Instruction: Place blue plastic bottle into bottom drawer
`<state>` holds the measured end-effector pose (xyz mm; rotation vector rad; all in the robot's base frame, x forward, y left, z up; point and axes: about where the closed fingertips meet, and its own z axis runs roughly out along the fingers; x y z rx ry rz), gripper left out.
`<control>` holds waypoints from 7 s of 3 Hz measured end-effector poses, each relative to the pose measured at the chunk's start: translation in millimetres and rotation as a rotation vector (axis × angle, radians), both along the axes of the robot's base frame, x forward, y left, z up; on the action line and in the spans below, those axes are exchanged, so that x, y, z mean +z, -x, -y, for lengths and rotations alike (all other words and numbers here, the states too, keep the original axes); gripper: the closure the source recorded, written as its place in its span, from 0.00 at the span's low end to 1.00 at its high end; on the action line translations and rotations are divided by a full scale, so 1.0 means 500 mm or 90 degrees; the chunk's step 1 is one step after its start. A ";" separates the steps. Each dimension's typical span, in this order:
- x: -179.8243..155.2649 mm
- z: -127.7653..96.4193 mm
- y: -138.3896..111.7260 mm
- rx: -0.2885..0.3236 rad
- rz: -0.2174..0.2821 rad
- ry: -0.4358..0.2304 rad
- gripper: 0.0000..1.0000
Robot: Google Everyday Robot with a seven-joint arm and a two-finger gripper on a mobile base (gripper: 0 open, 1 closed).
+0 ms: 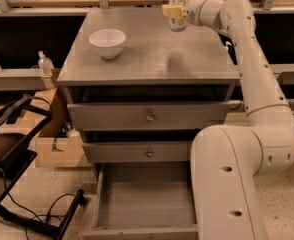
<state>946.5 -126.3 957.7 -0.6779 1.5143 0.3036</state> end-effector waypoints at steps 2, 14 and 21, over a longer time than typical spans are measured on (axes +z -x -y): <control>0.112 0.070 0.102 -0.040 -0.040 0.056 1.00; -0.340 -0.051 0.756 0.226 -0.074 -0.108 1.00; -0.903 -0.426 0.789 0.463 -0.084 -0.115 1.00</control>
Offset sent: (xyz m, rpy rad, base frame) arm -0.1484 -0.0172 0.0250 -0.1269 0.1631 -0.0922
